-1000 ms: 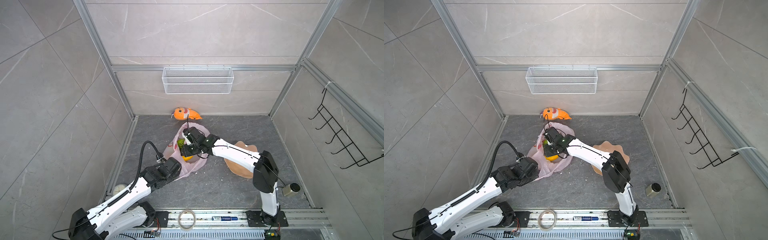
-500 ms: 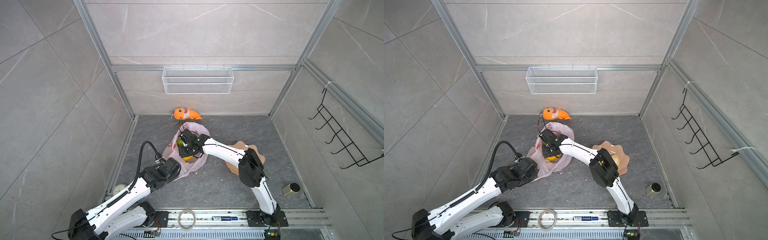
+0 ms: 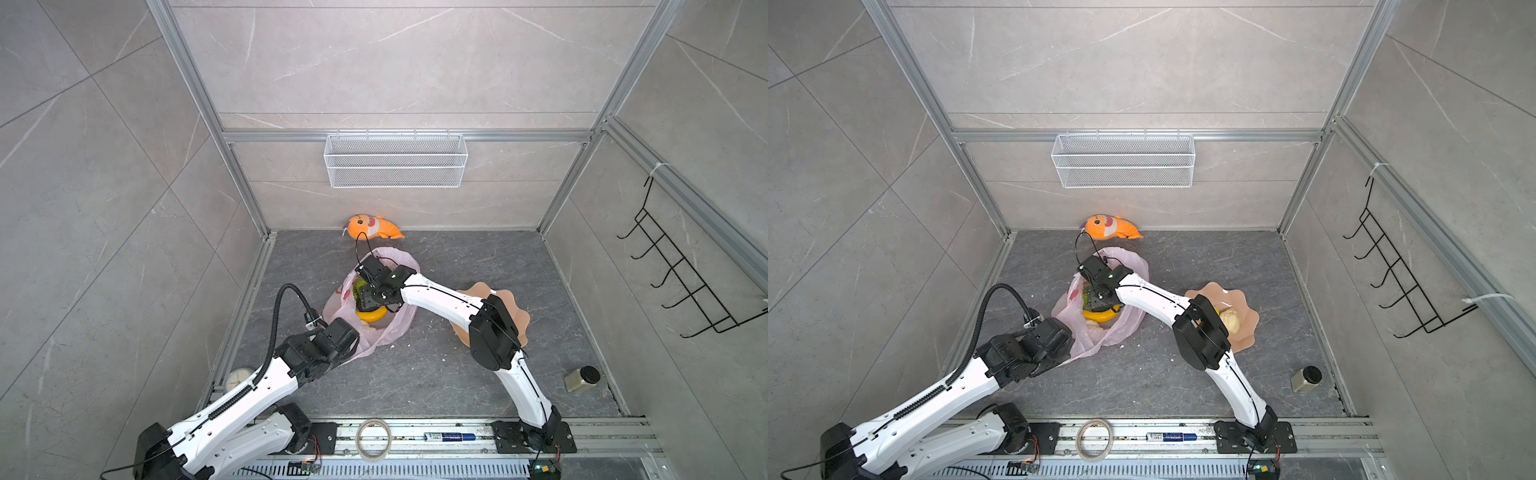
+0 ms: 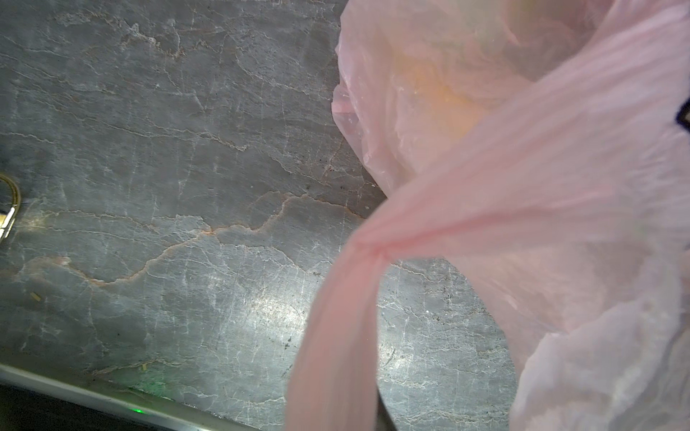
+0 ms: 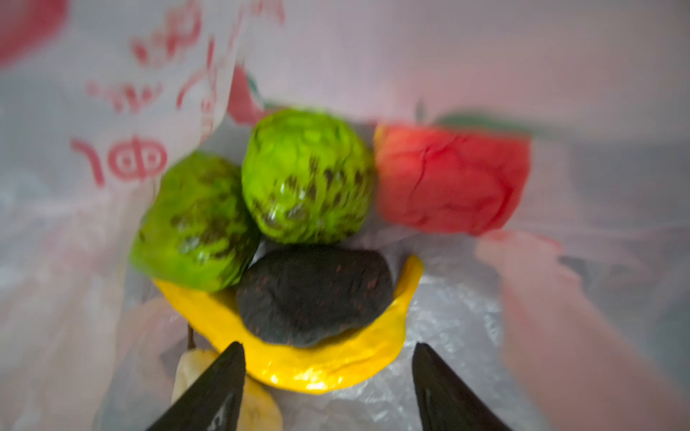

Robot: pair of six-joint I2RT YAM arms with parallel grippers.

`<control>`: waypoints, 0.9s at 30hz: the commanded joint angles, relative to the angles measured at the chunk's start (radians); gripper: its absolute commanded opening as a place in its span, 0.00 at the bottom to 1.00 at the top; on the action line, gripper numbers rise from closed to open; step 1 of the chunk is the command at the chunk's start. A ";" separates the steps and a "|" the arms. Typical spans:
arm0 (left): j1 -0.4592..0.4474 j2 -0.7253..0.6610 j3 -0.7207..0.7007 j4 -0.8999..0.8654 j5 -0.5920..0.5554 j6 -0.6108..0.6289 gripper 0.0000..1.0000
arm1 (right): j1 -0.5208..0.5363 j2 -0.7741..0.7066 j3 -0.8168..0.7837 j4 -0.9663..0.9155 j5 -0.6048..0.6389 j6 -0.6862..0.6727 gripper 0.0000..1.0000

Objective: Take fruits out of the plastic bag
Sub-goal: Pick up the fruit from the plastic bag.

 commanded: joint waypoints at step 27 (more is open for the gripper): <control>0.004 0.108 0.094 0.098 -0.008 0.058 0.00 | -0.095 0.250 0.402 -0.165 0.092 -0.105 0.76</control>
